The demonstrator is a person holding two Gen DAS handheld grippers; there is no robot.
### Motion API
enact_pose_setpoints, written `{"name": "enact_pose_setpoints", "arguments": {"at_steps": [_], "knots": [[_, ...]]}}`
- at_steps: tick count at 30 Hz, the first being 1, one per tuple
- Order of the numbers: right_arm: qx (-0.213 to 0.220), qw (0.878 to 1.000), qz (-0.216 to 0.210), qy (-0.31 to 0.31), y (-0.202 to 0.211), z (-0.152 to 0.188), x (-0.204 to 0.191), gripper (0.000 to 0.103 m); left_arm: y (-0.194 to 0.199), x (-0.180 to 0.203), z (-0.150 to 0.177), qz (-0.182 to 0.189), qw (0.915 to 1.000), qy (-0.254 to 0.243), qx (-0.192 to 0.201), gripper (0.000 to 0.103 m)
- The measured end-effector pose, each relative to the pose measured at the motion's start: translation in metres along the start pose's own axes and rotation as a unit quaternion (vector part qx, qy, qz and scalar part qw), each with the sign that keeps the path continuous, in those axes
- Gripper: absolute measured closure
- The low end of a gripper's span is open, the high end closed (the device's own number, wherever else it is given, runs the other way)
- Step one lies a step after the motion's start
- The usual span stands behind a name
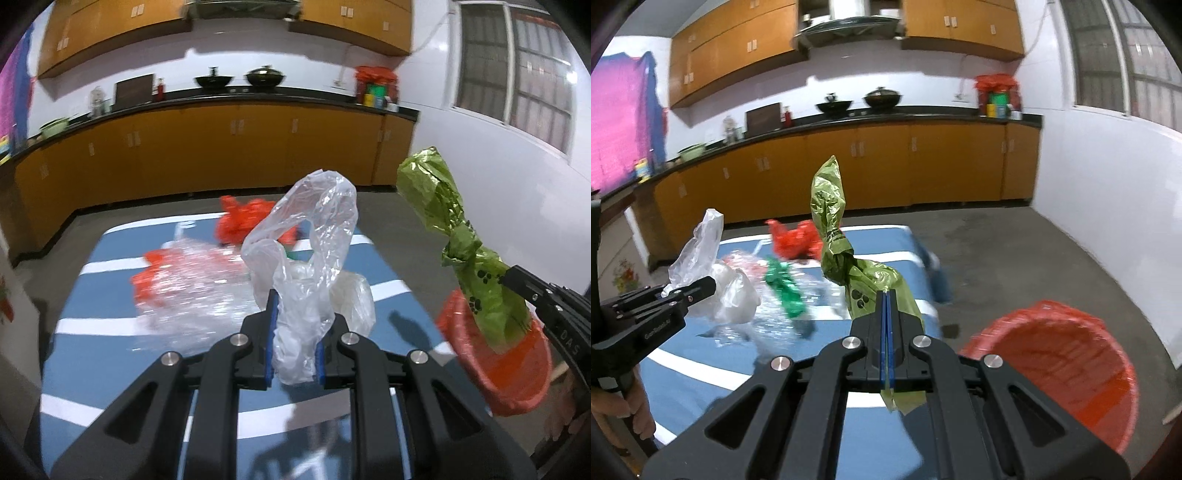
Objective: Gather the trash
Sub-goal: 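Carry both bags over the wastebasket and open both grippers to drop them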
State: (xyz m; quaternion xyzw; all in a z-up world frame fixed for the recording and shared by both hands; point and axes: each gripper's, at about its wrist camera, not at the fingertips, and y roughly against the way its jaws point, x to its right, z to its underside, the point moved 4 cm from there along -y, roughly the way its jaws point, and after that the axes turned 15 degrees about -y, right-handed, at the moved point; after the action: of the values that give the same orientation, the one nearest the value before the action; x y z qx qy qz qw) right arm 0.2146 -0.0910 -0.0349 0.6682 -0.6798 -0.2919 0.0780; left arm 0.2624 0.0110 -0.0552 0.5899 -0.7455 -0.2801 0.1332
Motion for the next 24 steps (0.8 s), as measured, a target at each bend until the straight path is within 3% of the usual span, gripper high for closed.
{"name": "enact_pose_setpoints", "arguments": {"at_steps": [13, 24], "knots": [[0.025, 0.992, 0.099, -0.071, 0.039, -0.002, 0.090, 0.102, -0.018, 0.116, -0.028, 0.086, 0.9941, -0.065, 0.013, 0.086], [0.032, 0.983, 0.141, -0.116, 0.055, 0.004, 0.138, 0.102, -0.025, 0.183, -0.033, 0.134, 0.9851, -0.107, 0.012, 0.086]]}}
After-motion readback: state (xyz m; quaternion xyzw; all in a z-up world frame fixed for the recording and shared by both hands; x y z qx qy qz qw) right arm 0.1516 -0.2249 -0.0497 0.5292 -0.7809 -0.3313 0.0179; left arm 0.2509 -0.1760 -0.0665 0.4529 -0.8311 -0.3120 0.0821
